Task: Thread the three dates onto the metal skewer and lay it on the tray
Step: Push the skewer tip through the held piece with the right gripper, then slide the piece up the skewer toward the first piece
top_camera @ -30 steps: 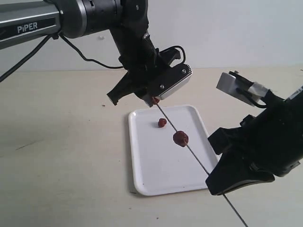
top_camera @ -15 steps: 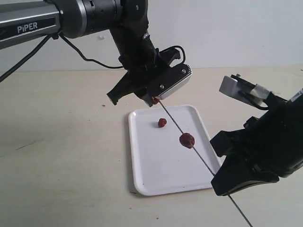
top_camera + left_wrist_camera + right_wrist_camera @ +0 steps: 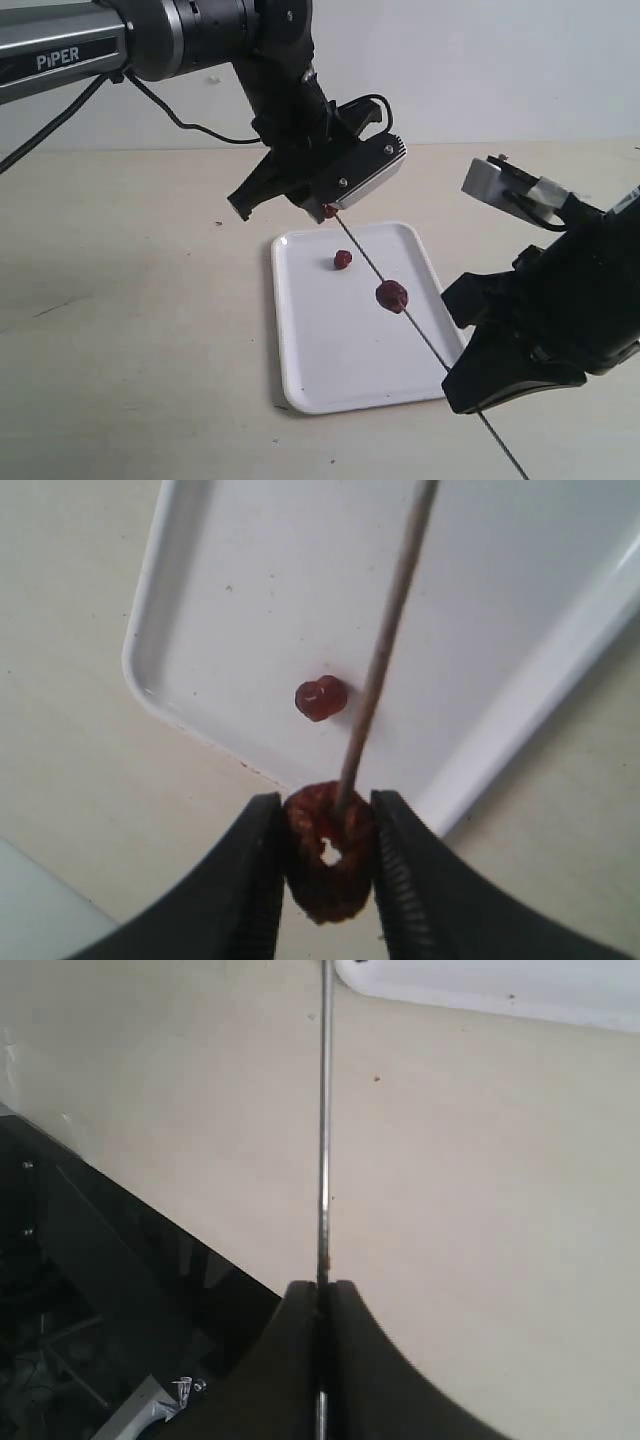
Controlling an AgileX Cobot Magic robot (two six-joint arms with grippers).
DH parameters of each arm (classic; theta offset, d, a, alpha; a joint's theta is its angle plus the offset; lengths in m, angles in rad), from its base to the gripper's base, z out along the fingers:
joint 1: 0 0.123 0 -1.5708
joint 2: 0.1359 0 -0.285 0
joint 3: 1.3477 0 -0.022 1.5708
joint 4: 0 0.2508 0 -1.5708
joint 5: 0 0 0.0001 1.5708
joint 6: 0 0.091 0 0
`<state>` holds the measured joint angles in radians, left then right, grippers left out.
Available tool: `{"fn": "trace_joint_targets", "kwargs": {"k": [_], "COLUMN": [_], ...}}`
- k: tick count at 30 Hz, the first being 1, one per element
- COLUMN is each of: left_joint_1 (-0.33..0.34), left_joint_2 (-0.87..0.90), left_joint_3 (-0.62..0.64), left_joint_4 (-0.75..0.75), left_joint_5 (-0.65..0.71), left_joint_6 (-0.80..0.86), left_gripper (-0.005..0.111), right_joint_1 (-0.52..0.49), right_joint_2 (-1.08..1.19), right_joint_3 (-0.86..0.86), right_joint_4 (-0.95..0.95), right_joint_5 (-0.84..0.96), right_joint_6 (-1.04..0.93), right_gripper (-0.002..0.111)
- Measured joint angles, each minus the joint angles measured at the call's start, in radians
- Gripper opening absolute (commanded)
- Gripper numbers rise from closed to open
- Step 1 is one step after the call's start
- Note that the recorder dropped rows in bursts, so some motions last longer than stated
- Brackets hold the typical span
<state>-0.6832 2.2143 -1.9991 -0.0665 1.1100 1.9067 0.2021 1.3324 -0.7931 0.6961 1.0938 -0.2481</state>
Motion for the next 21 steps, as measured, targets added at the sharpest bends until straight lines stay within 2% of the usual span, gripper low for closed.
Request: {"fn": "trace_joint_targets", "kwargs": {"k": [21], "left_joint_1": [0.000], "left_joint_2": [0.000], "left_joint_3": [0.000], "left_joint_4": [0.000], "left_joint_5": [-0.024], "left_joint_6": [0.000], "left_gripper": [0.031], "right_joint_1": [0.000], "right_joint_2": [0.036], "right_joint_3": [0.000], "right_joint_4": [0.062], "right_joint_5": [-0.027], "right_joint_6": [-0.024], "right_gripper": [0.000]}}
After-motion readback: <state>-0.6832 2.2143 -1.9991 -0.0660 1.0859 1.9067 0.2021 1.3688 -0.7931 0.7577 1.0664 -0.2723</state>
